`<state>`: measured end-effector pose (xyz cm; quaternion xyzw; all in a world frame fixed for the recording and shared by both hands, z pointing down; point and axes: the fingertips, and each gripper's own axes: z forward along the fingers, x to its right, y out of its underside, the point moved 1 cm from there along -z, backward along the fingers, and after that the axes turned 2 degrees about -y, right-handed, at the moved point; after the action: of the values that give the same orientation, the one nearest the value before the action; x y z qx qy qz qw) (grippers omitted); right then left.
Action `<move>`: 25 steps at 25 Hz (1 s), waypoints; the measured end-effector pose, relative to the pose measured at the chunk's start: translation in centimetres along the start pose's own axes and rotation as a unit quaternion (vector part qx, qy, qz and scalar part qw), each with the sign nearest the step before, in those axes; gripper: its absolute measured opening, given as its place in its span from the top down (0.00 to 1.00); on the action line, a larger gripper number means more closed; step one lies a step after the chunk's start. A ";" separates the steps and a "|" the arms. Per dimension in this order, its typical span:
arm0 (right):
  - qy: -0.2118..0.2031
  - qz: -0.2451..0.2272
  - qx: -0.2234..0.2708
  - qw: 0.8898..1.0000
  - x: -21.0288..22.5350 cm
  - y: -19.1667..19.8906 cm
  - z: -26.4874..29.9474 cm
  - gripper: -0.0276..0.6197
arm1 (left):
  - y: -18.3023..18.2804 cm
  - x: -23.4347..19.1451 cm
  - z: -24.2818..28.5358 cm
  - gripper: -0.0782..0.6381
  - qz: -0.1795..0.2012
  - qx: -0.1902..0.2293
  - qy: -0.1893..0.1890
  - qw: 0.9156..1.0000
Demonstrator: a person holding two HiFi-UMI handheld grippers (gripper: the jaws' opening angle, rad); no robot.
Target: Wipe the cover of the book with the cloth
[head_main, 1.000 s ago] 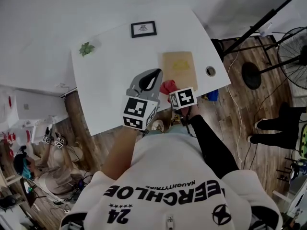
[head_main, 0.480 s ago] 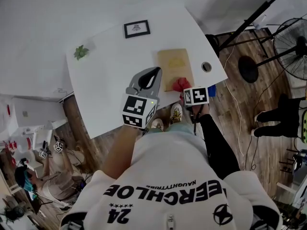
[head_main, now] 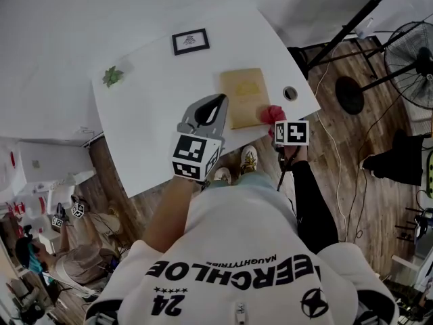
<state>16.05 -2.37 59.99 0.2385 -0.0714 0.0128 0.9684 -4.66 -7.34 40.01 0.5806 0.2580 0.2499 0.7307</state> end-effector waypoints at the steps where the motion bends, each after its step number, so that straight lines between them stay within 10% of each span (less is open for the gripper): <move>1: -0.010 -0.003 0.013 1.000 -0.8 -1.0 -0.4 0.79 | 0.0 -0.1 0.0 0.81 -0.001 0.000 -0.001 1.000; 14: -0.103 -0.144 -0.038 0.983 -14.9 -1.0 4.3 0.79 | 0.4 -2.4 -1.1 0.81 -0.009 -0.003 -0.036 0.999; 25: -0.016 -0.045 -0.022 0.999 -4.3 -2.4 3.2 0.79 | 0.4 -2.1 0.3 0.81 -0.011 -0.006 -0.023 1.000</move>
<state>11.54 -5.90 61.07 0.2206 -0.0760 -0.0359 0.9717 -6.00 -8.87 40.63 0.5789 0.2457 0.2302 0.7426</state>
